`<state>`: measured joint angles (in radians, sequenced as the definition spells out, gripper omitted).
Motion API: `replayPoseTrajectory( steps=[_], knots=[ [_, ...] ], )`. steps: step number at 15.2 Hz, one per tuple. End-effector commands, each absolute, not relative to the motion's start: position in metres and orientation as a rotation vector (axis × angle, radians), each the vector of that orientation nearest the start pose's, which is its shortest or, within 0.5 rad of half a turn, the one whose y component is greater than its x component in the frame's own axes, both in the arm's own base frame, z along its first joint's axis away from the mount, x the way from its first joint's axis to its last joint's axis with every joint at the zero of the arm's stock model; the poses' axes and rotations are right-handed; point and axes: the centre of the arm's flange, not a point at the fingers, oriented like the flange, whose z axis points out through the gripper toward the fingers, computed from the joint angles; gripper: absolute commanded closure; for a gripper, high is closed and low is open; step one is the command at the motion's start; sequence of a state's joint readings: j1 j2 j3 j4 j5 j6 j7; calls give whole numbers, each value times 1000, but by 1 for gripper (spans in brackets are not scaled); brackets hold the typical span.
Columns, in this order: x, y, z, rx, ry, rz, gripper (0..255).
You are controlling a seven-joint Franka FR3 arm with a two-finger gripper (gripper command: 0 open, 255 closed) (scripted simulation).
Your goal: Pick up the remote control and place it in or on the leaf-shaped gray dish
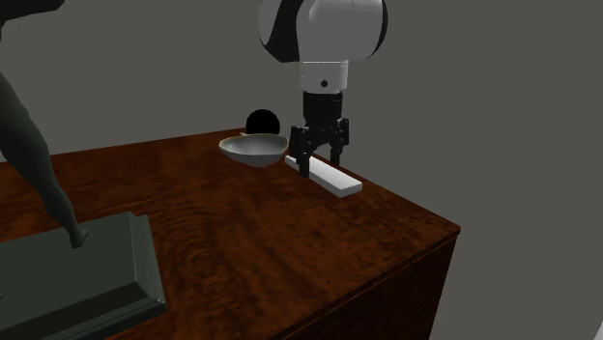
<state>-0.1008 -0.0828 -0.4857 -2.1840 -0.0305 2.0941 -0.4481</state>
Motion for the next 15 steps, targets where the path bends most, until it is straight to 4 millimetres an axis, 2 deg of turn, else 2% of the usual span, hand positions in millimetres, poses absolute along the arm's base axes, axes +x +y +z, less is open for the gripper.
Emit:
replayPoseTrajectory(
  steps=[1,4,5,14,15],
  knots=[
    [428,-289,419,-3117,189,12,0],
    [428,-289,419,-3117,189,12,0],
    [428,-289,419,-3117,189,12,255],
    [428,-289,419,-3117,189,12,255],
    [428,-289,424,-3117,189,12,255]
  ],
)
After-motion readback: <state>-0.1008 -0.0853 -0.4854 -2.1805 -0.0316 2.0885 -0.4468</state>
